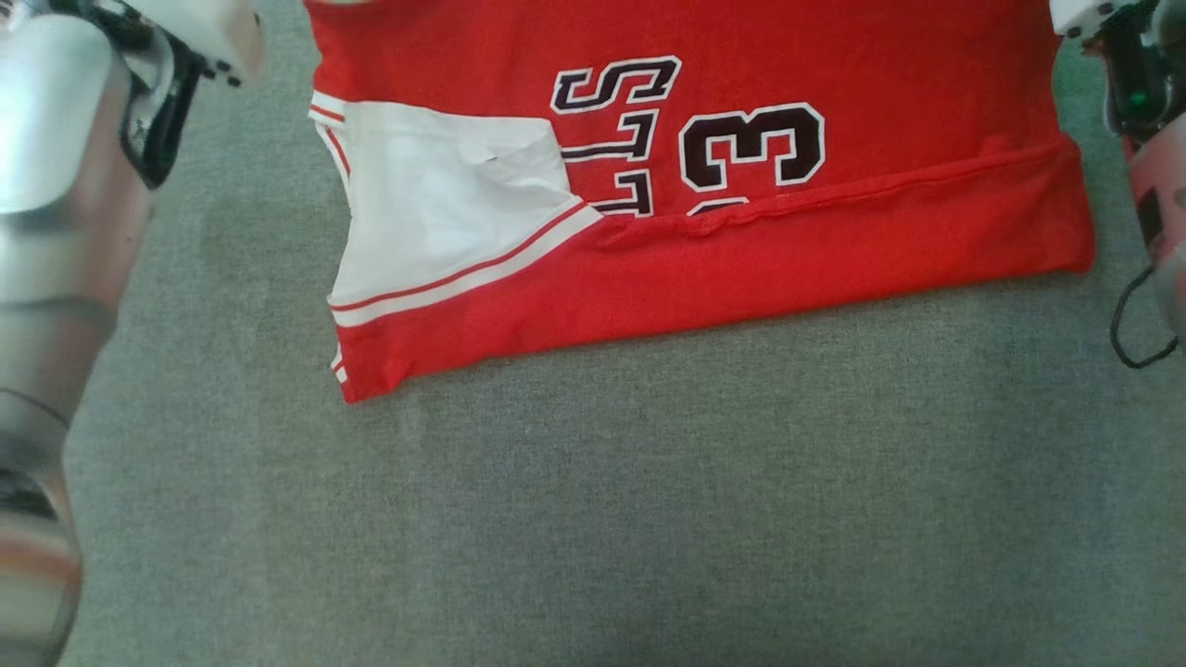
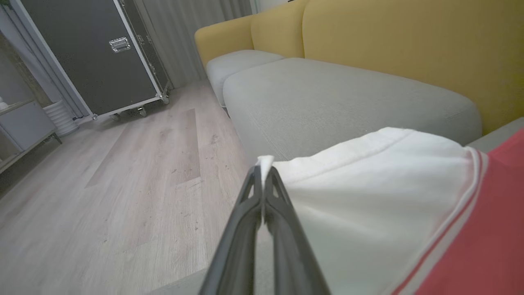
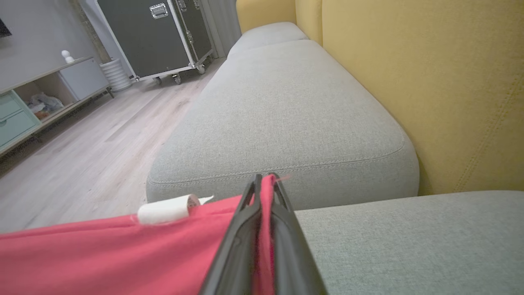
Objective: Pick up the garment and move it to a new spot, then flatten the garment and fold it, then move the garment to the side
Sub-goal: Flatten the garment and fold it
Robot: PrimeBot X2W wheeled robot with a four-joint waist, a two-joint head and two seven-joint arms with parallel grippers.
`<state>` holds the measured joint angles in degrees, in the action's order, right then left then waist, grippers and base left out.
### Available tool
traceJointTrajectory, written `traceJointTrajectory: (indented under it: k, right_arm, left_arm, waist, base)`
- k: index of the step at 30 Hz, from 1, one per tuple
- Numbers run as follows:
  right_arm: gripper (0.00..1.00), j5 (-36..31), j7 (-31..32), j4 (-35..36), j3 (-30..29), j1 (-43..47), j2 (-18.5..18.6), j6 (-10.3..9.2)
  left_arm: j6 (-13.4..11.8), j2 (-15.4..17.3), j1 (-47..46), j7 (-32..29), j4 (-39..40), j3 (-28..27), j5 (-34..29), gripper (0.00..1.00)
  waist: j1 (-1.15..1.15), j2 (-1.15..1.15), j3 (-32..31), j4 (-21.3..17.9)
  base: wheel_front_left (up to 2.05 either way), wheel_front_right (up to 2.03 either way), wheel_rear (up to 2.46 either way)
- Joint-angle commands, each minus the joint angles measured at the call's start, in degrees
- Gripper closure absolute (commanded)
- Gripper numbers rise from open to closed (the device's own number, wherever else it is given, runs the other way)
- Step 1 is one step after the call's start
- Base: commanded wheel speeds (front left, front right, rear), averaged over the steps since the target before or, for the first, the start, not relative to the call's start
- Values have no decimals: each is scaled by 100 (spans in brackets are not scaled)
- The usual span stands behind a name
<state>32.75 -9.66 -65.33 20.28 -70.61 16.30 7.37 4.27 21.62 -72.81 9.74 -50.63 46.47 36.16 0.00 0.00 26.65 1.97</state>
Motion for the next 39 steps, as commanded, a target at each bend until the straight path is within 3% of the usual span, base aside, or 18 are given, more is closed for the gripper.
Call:
traceJointTrajectory:
  k: [1,5,9,14,32,39]
  right_arm:
    - [100,104,-63,118,75,-67,-70,12]
    - [100,333,25,119,246,155,14,12]
    - [100,533,218,163,501,478,185,12]
    - [100,842,493,295,804,937,479,12]
    - [100,1806,1804,1088,2138,2022,1225,12]
    - [100,2058,2348,1272,2665,2153,1505,12]
  left_arm:
    - [44,198,-240,64,-14,-136,-21,100]
    - [206,98,-68,127,-204,-16,78,100]
    - [308,-49,298,-36,-136,-76,666,100]
    - [319,143,738,-512,442,313,1283,100]
    - [321,2066,1930,-3138,3245,1697,3268,100]
    - [321,2449,2085,-3595,3705,1818,3593,100]
  waist:
    - [0,0,-45,17]
    - [0,0,-184,65]
    - [0,0,-389,150]
    - [0,0,-675,259]
    - [0,0,-1329,157]
    - [0,0,-1419,119]
  base:
    - [0,0,0]
    - [0,0,0]
    - [0,0,0]
    - [0,0,0]
    - [0,0,0]
    - [0,0,0]
